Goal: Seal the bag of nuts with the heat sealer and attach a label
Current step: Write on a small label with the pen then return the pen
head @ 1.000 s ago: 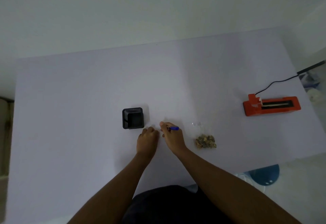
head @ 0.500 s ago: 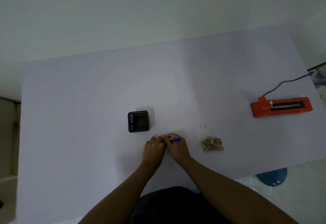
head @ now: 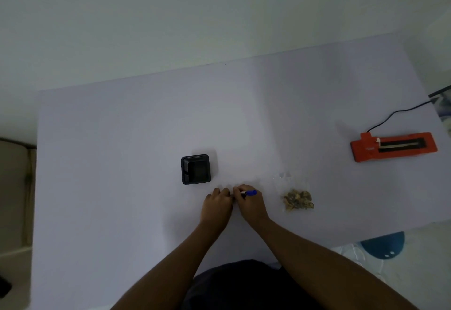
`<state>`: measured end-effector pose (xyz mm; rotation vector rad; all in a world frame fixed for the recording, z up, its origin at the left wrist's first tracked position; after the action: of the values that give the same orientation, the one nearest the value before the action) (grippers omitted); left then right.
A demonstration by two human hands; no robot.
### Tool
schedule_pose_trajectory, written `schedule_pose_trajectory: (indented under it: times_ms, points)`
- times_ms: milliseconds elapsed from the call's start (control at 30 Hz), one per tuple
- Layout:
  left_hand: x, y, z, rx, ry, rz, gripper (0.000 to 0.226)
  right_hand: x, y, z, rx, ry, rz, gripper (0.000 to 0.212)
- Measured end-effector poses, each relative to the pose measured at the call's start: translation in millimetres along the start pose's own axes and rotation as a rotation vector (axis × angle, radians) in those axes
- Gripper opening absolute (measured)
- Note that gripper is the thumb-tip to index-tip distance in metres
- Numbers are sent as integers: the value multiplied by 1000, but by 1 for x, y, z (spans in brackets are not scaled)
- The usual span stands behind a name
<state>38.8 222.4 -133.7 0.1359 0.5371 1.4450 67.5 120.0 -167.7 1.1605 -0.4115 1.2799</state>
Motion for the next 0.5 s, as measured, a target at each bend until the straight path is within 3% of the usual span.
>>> schedule_pose_trajectory:
  times_ms: [500]
  points:
    - [-2,1,3,-4,-8,17,20,-1,0,-1,-11,24,24,26]
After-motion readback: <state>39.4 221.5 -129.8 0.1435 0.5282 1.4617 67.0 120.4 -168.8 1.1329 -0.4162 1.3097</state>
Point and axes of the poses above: each hand's wrist, its own y-axis away from the middle knuckle, its own z-axis out of the back of the hand, x = y × z, the point moved 8 cm from there along -y, towards the middle knuckle, and after that the axes turned 1 degree about -x, right-handed, at the moved point
